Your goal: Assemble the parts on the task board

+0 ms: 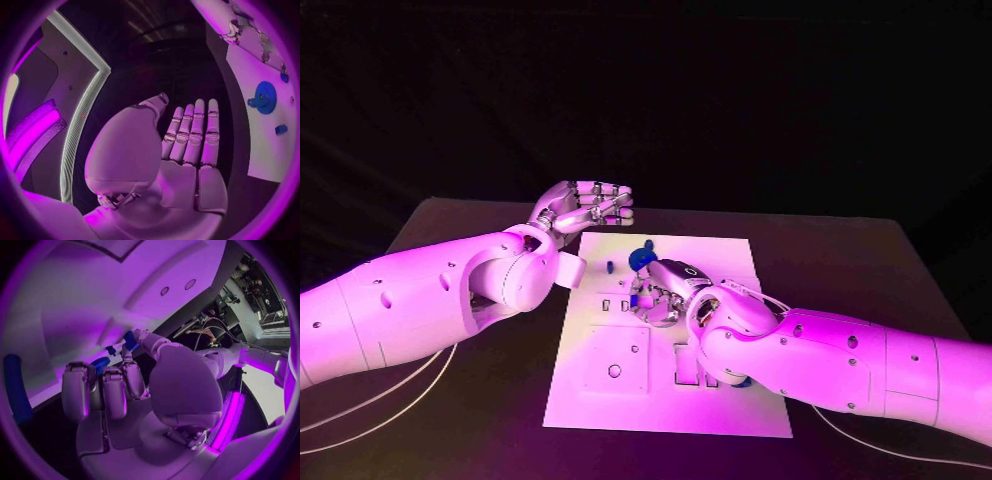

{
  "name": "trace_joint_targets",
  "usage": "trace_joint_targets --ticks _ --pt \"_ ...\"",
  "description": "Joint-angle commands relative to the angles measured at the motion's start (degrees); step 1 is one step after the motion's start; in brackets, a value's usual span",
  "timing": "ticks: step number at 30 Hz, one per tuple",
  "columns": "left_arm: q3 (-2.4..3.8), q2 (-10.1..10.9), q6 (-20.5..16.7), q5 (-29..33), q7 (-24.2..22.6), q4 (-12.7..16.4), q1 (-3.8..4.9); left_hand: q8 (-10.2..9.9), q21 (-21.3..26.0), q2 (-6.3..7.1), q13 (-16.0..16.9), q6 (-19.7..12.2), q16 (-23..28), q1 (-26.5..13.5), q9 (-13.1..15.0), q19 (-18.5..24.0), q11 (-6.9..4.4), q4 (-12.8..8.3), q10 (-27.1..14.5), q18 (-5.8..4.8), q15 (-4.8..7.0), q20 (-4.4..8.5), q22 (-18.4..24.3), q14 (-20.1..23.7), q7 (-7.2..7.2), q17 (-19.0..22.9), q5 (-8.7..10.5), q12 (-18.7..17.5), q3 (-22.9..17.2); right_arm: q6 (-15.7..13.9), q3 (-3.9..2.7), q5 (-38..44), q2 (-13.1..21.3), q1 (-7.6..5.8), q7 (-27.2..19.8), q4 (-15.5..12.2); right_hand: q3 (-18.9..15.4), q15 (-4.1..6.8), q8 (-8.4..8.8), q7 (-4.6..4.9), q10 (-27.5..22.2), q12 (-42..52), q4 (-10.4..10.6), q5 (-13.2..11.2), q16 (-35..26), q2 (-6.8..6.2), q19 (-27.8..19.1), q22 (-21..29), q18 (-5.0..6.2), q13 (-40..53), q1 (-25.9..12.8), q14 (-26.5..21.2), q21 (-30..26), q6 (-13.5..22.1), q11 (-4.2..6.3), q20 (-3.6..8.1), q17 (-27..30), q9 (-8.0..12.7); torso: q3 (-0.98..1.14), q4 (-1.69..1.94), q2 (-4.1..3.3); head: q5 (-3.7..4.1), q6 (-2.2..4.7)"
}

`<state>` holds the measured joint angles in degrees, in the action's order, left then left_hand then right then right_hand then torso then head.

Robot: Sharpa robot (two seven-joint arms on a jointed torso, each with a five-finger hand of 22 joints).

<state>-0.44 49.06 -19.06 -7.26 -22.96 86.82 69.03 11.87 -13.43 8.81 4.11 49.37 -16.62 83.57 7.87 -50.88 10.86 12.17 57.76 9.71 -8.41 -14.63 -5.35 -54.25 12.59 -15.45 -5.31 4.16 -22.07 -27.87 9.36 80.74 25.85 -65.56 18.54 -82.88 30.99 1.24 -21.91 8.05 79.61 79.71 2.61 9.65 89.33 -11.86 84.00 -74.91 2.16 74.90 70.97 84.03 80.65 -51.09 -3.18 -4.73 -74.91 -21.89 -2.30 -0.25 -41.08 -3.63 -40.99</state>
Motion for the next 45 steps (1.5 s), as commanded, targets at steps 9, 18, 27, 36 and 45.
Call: trace_joint_targets --ticks 9,18,27,36,45 --pt "0.03 -0.2 0.5 0.2 -0.3 -0.2 0.04 0.3 -0.3 -0.02 -0.1 -0.3 -0.3 -0.5 0.1 -0.2 0.19 0.0 -0.1 0.79 -0.06 -0.24 0.1 0.3 1.61 -0.1 0.32 -0.2 -0.3 0.3 0.07 -0.1 0.0 0.11 -1.8 -0.2 -2.3 -1.25 1.66 0.88 -1.6 -1.4 0.6 0.2 0.0 -2.2 -0.2 -7.4 0.49 2.0 -0.5 5.5 -0.9 2.5 -0.99 -1.2 -13.1 1.1 0.03 -0.03 -0.01 0.06 0.07" --pt "0.03 -0.3 0.7 0.2 -0.2 -0.4 0.04 0.4 -0.3 -0.19 -0.1 -0.4 -0.5 -0.4 0.1 -0.2 0.18 -0.3 -0.1 0.79 -0.05 -0.21 0.1 0.5 1.59 -0.3 0.18 -0.2 -0.7 -3.5 0.08 -1.6 0.3 0.14 -3.2 -0.4 -18.5 -2.1 4.56 1.74 -3.6 -3.0 6.3 -6.4 -0.1 0.47 -0.5 -6.9 0.72 -0.1 3.3 5.4 -2.1 4.8 -1.8 -2.02 -12.9 3.1 0.0 0.0 0.01 0.16 0.15" --pt "0.01 -0.3 0.7 -1.1 1.3 -1.0 0.04 0.4 -0.7 -0.06 -0.1 -0.6 -1.3 -0.8 0.1 -0.7 0.25 -0.3 -0.3 0.84 0.09 -0.07 0.0 -0.2 1.75 -0.8 0.18 -0.3 -0.7 -8.8 -0.21 -3.4 3.1 -0.11 -6.5 -3.4 -29.1 -2.7 7.63 2.71 -3.9 -3.0 14.2 -5.0 -0.2 1.36 -0.7 -6.7 0.83 -0.7 11.1 5.4 -3.0 6.8 -2.7 -2.56 -12.8 4.9 0.07 -0.03 0.23 0.0 -0.05" --pt "0.03 -0.1 -0.3 -11.4 9.1 -2.4 0.11 4.7 -14.2 1.19 5.1 1.5 -27.5 -6.4 1.9 -13.4 -3.83 2.5 8.2 0.82 5.41 5.74 -6.7 -12.8 -1.13 -16.7 -0.04 9.6 -2.4 -8.2 -0.84 -10.0 10.3 -1.94 -12.3 -9.2 -29.1 -3.16 8.97 3.29 -5.1 -3.8 14.1 -3.9 -0.7 2.21 -2.0 -5.2 1.4 -1.8 13.0 5.1 -5.5 8.0 -3.21 -2.96 -11.5 5.7 0.27 -0.03 0.93 -0.49 -0.34" --pt "0.05 0.2 7.4 -22.3 29.4 -3.0 1.4 20.6 -38.6 -0.55 28.3 -4.1 -62.0 -17.0 11.3 -12.2 -6.61 4.1 1.0 0.55 8.06 8.68 -22.7 -26.1 -3.84 -52.8 -0.17 40.7 -1.3 -4.7 -0.96 -17.6 19.1 -4.46 -14.0 -14.0 -28.2 -3.14 8.81 3.17 -5.3 -3.8 13.9 -3.8 -0.8 3.66 -2.1 -5.2 1.44 -1.9 14.0 5.0 -5.7 7.1 -3.13 -3.03 -11.4 5.8 0.52 -0.14 2.01 -0.98 -0.22"
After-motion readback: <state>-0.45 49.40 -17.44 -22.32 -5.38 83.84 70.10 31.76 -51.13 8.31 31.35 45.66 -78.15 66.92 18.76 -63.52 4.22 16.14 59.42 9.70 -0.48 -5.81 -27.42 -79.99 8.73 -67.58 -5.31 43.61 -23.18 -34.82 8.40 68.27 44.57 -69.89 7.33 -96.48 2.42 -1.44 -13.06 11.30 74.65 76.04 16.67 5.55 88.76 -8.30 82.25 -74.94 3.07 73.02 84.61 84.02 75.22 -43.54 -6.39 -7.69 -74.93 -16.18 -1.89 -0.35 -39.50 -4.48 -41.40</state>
